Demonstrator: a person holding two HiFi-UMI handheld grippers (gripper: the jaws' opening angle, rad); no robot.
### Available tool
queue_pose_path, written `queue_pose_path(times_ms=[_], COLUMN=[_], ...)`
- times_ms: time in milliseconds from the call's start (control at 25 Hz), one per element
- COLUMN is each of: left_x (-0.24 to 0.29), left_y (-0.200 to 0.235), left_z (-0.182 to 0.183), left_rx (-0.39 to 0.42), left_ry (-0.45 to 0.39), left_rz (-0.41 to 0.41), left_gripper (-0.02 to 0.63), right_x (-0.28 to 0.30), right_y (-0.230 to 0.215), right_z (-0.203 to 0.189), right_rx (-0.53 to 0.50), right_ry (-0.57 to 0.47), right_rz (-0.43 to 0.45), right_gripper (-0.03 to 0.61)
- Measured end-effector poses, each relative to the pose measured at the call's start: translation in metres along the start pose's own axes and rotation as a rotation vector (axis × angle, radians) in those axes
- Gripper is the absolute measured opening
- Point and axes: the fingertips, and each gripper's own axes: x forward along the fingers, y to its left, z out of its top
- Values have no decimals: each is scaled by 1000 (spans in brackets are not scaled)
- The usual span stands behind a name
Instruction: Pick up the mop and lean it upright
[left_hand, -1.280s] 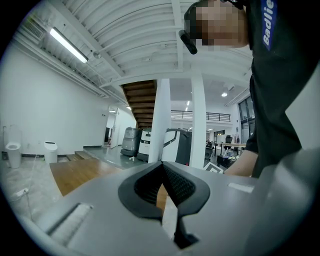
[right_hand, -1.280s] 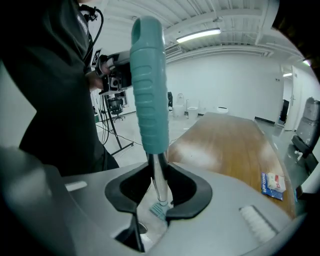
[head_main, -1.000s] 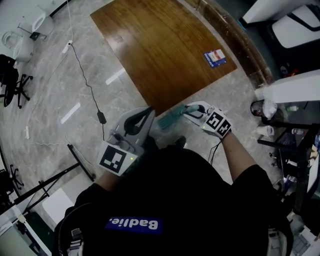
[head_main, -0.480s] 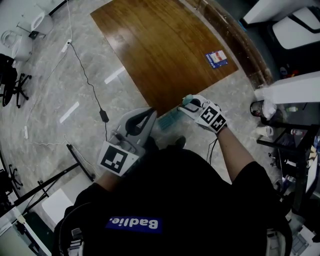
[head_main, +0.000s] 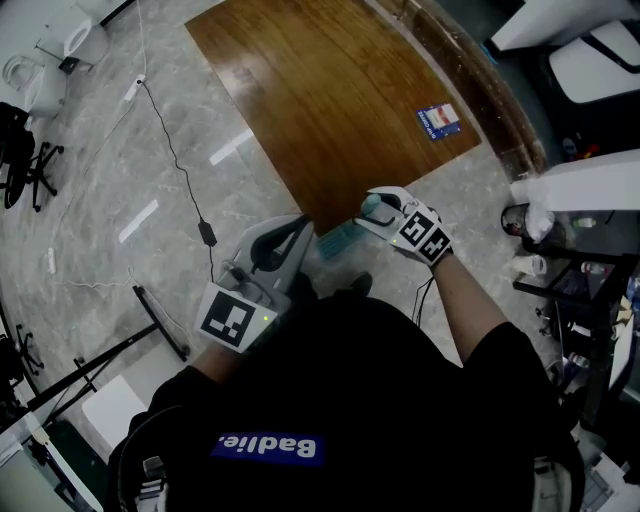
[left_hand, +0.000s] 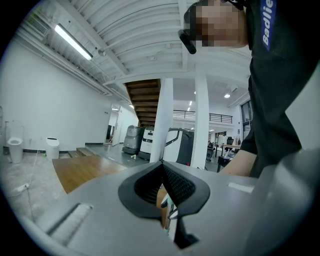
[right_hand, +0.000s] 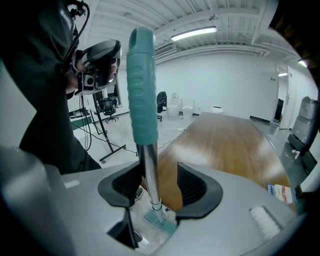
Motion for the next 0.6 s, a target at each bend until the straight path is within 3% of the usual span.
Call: queue_pose_path(times_ms=[600], left_x=[-2], left_y=[4], left_z=[-3], left_rx=[-10], left_ry=[0], left_rz=[-12], left_gripper=[18], right_x=[8], right_y=[14], right_z=[3], right_rx=[-16], right_ry=[6], right_rz=[-2], right_gripper=[241])
